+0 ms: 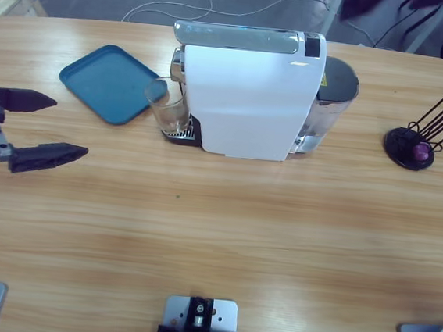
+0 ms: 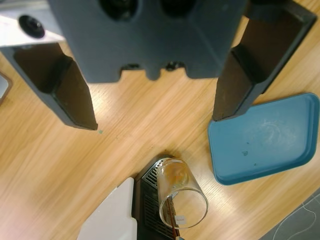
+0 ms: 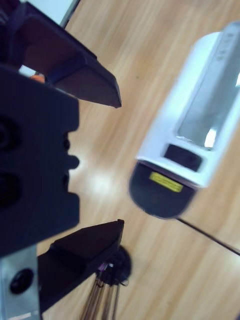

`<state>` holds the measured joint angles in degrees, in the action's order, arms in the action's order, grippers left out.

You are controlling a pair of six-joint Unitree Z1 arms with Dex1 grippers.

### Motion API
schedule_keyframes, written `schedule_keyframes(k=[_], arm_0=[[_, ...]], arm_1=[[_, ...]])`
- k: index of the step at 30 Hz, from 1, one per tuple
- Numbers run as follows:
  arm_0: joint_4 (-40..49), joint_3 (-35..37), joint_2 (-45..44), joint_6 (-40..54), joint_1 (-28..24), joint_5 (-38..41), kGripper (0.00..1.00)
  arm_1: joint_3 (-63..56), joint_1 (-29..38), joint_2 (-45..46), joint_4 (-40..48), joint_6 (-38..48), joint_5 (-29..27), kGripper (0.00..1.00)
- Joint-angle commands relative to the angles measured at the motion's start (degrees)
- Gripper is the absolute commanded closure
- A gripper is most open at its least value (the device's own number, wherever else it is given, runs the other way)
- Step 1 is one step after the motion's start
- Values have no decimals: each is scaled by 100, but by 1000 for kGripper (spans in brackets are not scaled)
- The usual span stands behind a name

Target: Pour coffee

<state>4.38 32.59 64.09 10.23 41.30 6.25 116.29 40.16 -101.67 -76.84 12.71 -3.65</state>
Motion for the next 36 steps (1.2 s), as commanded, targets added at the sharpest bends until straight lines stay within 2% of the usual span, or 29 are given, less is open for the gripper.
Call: schedule_keyframes(k=[1,3,4,7,12,14,36], arm_0=[[-60,-133,-131,67,48,263,4],[-60,-132,-80,67,50,316,4],[-60,-125,-72,67,50,317,4],[-67,-40,-105,67,13,200,4],[-308,99,-82,67,-96,110,4],[-470,100,-72,67,-96,122,4],[-672,178,222,76,-298,166,4]], arm_1=[[-3670,535,2401,2374,190,204,0],[-4441,572,2805,2887,167,23,0],[-4907,572,3074,3154,53,-245,0],[-5937,572,3735,3606,-712,-867,0],[-6960,572,4419,3893,-810,-1000,0],[-7057,572,4661,4003,-784,-1032,0],[-7067,572,4730,4005,-752,-1006,0]])
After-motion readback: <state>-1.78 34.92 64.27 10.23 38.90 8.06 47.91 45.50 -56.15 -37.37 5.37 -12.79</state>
